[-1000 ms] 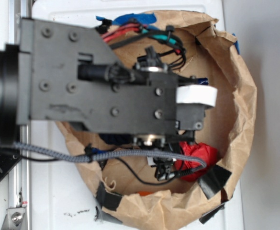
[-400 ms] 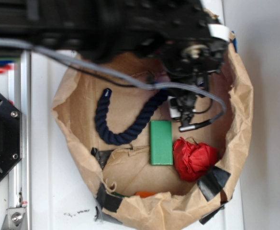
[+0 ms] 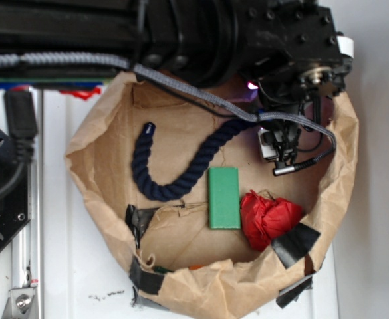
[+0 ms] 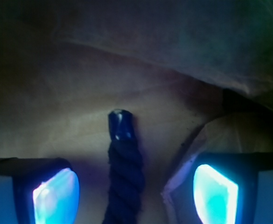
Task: Grab the blue rope.
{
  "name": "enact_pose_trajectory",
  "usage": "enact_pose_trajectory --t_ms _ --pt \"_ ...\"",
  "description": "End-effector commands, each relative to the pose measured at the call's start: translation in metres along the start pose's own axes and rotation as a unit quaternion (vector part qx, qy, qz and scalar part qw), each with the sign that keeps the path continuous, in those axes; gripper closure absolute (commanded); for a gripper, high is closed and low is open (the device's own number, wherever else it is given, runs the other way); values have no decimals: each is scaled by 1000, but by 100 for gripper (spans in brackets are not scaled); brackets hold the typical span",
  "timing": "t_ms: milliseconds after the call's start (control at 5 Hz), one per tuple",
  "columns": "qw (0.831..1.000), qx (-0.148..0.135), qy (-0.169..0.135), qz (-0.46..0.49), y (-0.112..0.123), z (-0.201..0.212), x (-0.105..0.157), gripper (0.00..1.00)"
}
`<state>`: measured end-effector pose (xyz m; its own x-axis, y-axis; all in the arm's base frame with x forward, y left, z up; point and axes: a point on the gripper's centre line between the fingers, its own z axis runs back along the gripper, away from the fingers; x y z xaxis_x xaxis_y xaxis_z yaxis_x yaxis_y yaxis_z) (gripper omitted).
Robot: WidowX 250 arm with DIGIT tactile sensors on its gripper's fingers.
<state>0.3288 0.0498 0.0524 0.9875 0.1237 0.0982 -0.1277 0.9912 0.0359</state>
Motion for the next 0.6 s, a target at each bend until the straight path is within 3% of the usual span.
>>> enact_pose_trajectory --t_ms 0,200,400 --pt "1000 8 -25 11 -22 11 -6 0" --pt "999 -14 -10 47 -25 5 -11 0" --pt "998 -11 -2 57 -29 0 -17 0"
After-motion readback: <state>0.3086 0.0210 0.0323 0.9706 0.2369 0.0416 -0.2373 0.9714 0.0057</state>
